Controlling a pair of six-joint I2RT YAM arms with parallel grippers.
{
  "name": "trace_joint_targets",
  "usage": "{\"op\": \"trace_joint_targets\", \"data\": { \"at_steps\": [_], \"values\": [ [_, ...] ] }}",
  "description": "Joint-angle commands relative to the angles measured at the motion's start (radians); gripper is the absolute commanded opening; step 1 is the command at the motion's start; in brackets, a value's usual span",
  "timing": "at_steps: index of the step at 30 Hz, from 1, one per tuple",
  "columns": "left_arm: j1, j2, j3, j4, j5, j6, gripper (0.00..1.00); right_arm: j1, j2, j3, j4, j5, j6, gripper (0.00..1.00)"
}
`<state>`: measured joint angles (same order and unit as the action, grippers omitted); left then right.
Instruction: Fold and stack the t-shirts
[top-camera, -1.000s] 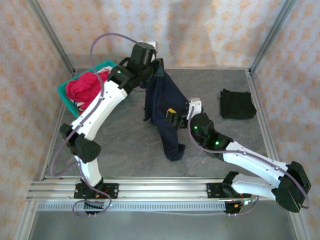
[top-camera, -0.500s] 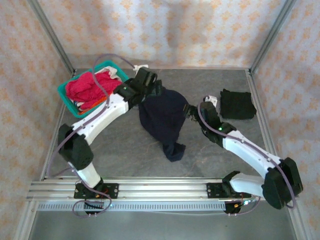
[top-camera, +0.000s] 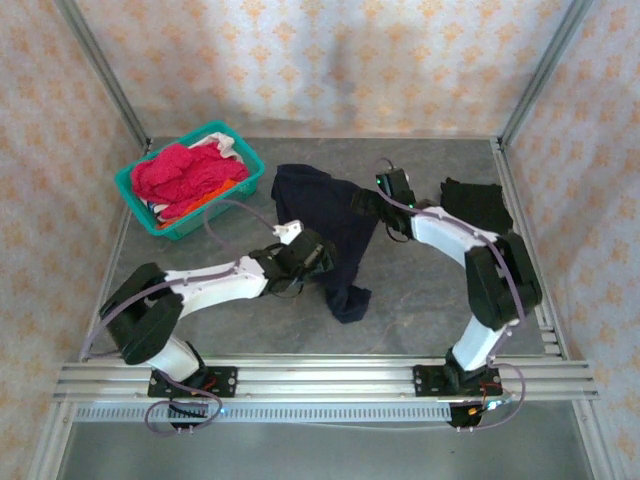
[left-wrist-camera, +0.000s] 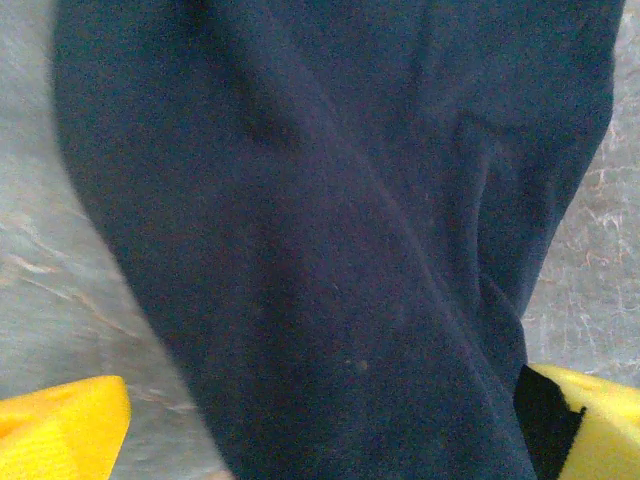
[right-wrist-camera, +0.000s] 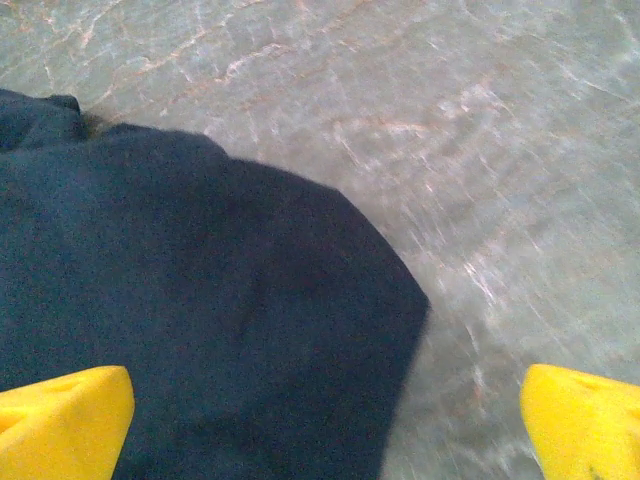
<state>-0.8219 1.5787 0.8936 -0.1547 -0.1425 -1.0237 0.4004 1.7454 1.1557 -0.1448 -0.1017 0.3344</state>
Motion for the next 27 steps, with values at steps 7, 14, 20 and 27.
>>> {"op": "trace_joint_targets", "data": {
  "at_steps": [7, 14, 20, 27],
  "values": [
    [-0.082, 0.141, 0.05, 0.167, 0.122, -0.146, 0.95, -0.039, 0.296, 0.307, -0.098, -0.097, -0.117, 0.97],
    [-0.083, 0.156, 0.056, 0.157, 0.132, -0.147, 0.34, -0.051, 0.423, 0.446, -0.101, -0.21, -0.073, 0.37],
    [-0.082, 0.065, 0.11, -0.006, 0.043, -0.011, 0.0, -0.054, 0.306, 0.398, -0.094, -0.185, -0.073, 0.0],
    [-0.009, -0.037, 0.251, -0.289, 0.014, 0.248, 0.0, -0.087, -0.002, 0.206, -0.012, -0.081, -0.068, 0.0]
  ]
}}
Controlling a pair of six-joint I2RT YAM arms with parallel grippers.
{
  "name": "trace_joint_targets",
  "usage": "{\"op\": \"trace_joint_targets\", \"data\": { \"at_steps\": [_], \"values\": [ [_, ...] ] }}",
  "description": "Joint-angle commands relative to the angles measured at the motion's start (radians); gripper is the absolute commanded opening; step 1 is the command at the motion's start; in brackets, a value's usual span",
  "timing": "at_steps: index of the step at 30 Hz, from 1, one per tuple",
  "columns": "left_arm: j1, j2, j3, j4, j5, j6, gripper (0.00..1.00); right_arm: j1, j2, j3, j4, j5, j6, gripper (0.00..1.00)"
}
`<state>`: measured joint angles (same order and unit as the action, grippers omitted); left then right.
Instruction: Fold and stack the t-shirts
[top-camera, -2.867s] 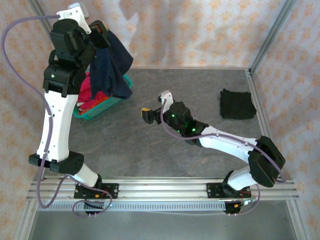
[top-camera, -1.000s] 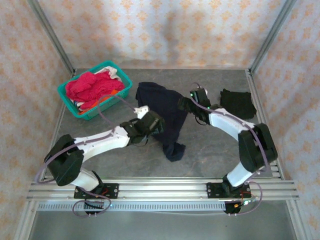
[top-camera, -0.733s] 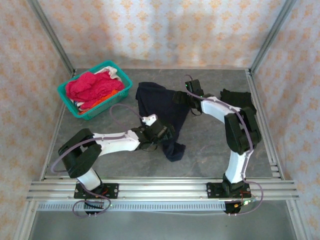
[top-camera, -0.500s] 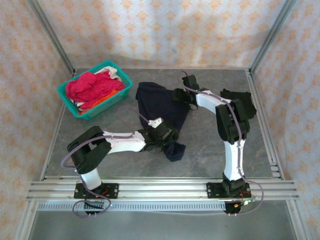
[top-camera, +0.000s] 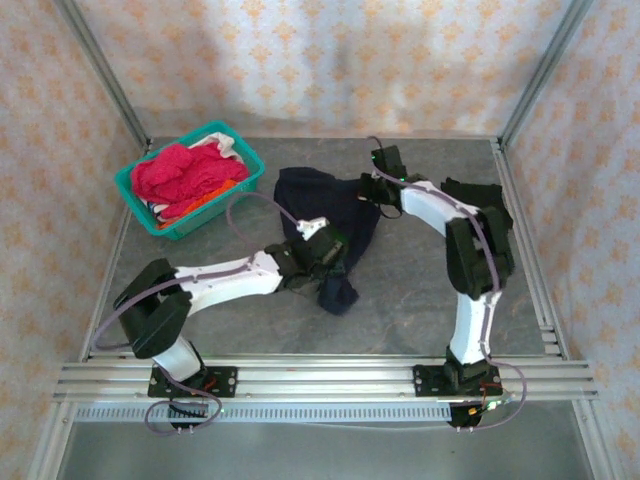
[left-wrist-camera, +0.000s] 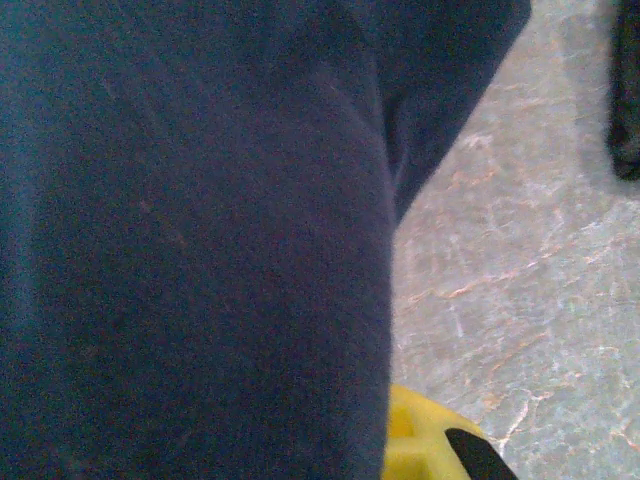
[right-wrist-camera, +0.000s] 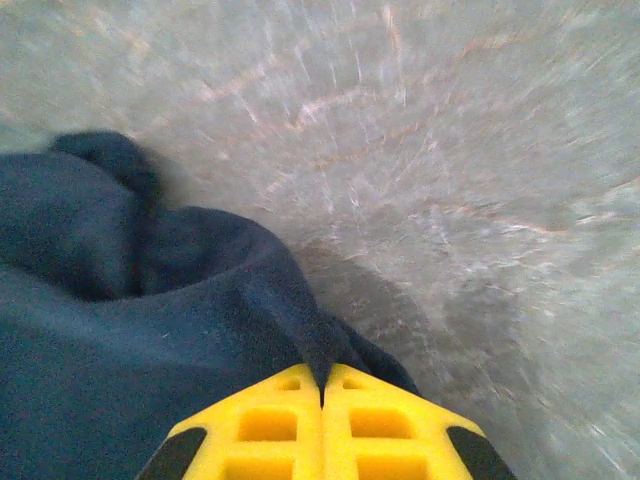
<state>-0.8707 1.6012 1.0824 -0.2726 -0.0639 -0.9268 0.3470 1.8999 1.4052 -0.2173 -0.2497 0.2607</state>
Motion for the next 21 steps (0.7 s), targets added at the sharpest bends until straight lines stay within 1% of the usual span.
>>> {"op": "trace_joint_targets", "data": {
  "at_steps": [1, 5, 7, 10, 12, 14, 18, 21],
  "values": [
    [0.054, -0.077, 0.086, -0.207, -0.072, 0.198, 0.0, -0.046, -0.208, -0.072, 0.068, 0.074, 0.017, 0.0],
    [0.099, -0.1, 0.226, -0.375, -0.071, 0.388, 0.0, -0.073, -0.417, -0.189, 0.1, 0.108, 0.024, 0.0],
    [0.109, -0.104, 0.298, -0.441, -0.1, 0.489, 0.0, -0.073, -0.518, -0.229, 0.1, 0.122, 0.011, 0.0],
    [0.13, -0.113, 0.387, -0.501, -0.147, 0.58, 0.0, -0.071, -0.682, -0.283, 0.108, 0.142, -0.013, 0.0],
    [0.143, -0.118, 0.438, -0.524, -0.179, 0.62, 0.0, -0.071, -0.768, -0.292, 0.091, 0.161, -0.03, 0.0],
    [0.16, -0.118, 0.489, -0.537, -0.191, 0.659, 0.0, -0.071, -0.839, -0.274, 0.056, 0.149, -0.048, 0.0],
    [0.183, -0.117, 0.579, -0.564, -0.197, 0.707, 0.0, -0.071, -0.922, -0.242, 0.021, 0.093, -0.05, 0.0],
    [0.198, -0.129, 0.62, -0.575, -0.21, 0.723, 0.0, -0.072, -0.96, -0.217, -0.013, 0.097, -0.045, 0.0]
  ]
}}
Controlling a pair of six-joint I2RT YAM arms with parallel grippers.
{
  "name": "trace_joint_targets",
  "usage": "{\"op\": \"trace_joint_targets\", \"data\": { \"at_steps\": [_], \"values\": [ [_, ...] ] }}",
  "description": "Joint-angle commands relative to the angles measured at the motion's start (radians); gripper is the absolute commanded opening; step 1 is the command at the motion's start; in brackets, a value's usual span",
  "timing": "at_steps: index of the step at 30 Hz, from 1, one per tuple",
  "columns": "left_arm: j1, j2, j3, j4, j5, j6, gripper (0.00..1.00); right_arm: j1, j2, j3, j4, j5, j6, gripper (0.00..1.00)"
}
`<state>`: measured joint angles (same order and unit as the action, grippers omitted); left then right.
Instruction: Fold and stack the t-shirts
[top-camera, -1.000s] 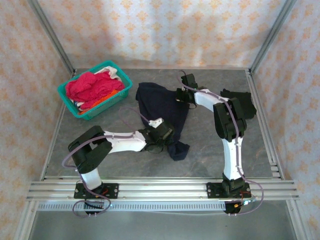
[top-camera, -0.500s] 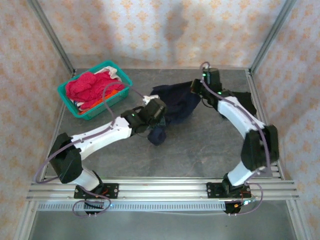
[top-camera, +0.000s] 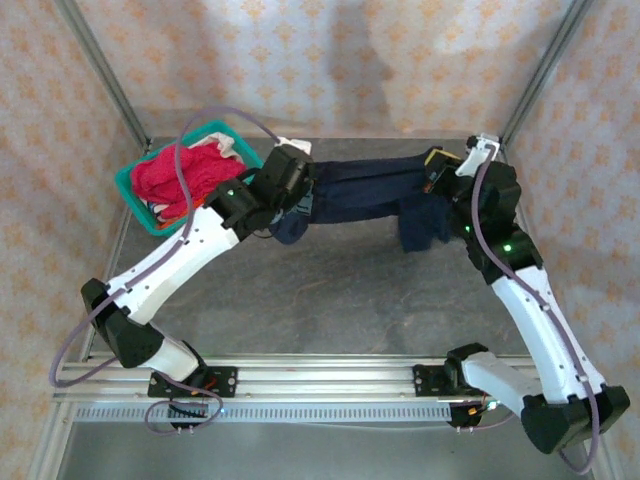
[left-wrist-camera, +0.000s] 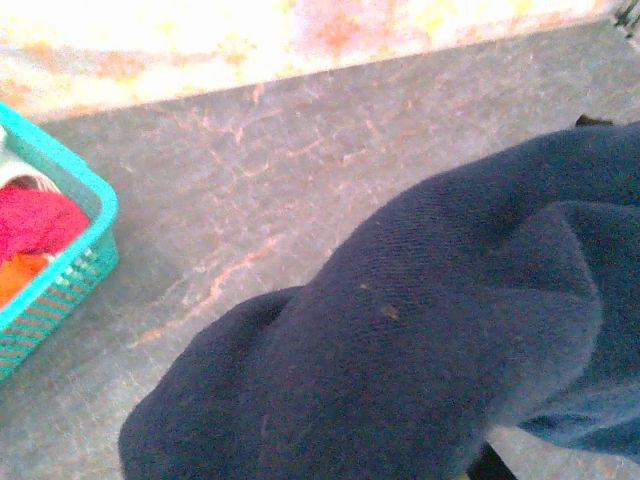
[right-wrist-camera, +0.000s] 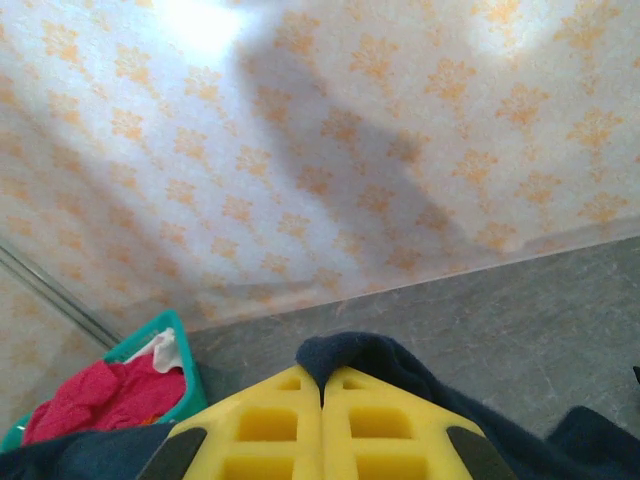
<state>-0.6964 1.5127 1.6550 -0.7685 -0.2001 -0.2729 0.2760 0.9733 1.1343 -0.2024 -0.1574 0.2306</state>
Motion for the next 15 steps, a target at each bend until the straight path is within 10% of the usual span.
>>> {"op": "trace_joint_targets", "data": {
  "at_steps": [1, 15],
  "values": [
    [0.03, -0.045, 0.055, -0.085, -0.073, 0.069, 0.0, 0.0, -0.043, 0.061, -0.039, 0.005, -0.014, 0.0],
    [0.14, -0.059, 0.119, -0.072, 0.053, 0.03, 0.0, -0.001, 0.066, 0.184, -0.055, -0.002, -0.049, 0.0]
  ]
}}
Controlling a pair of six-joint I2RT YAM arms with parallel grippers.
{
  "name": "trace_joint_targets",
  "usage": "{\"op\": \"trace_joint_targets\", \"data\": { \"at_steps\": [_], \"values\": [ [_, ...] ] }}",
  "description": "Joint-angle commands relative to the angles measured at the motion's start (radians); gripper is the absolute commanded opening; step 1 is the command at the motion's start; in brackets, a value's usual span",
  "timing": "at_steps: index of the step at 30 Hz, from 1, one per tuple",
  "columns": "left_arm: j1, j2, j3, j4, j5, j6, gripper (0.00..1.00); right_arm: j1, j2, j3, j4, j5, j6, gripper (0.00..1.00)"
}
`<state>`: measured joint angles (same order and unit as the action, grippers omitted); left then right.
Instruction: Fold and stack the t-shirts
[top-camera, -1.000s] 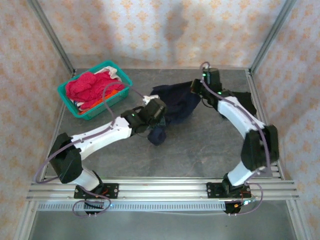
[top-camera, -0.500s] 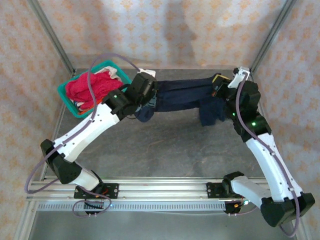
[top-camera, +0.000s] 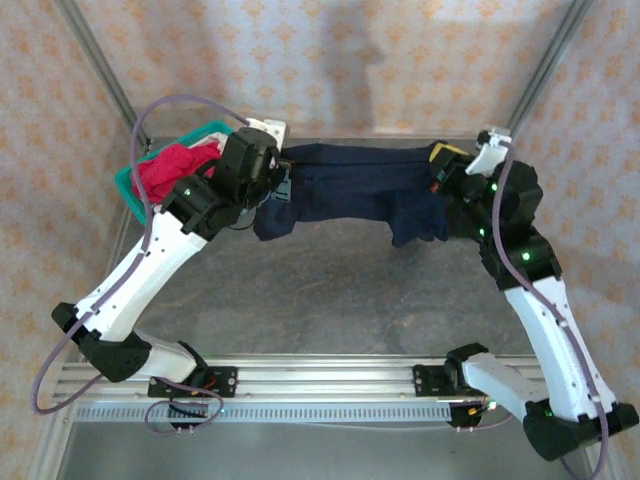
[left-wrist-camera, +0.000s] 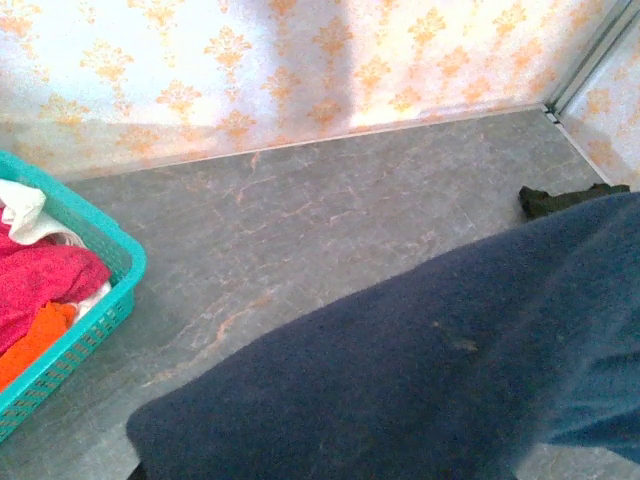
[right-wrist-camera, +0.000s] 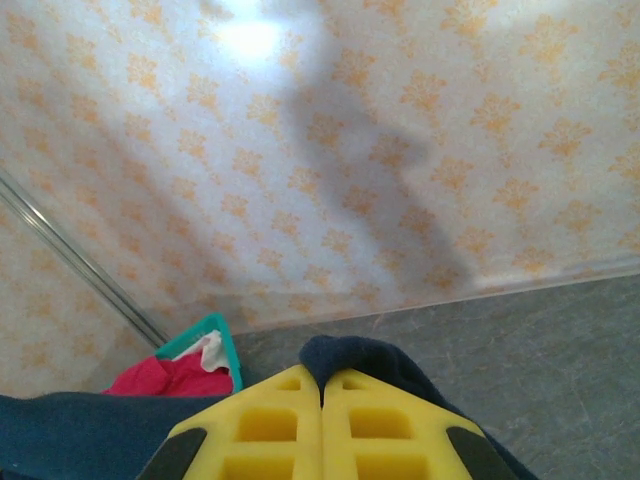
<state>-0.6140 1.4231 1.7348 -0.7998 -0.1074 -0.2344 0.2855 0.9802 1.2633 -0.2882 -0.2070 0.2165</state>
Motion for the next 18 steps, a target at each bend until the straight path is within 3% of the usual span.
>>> {"op": "trace_joint_targets", "data": {
  "at_steps": [1, 6, 12, 18],
  "values": [
    [0.072, 0.036, 0.046, -0.03, -0.028, -0.008, 0.0, -0.01, 0.095, 0.072, 0.04, 0.036, -0.043, 0.0],
    [0.163, 0.087, 0.083, 0.055, 0.073, -0.013, 0.0, -0.012, 0.274, 0.202, 0.083, 0.017, -0.093, 0.0],
    [0.198, 0.216, 0.331, -0.039, 0.106, -0.026, 0.0, -0.013, 0.448, 0.459, 0.01, -0.021, -0.122, 0.0],
    [0.199, 0.113, 0.097, 0.009, 0.081, -0.055, 0.0, -0.013, 0.344, 0.275, -0.013, -0.021, -0.07, 0.0]
  ]
}}
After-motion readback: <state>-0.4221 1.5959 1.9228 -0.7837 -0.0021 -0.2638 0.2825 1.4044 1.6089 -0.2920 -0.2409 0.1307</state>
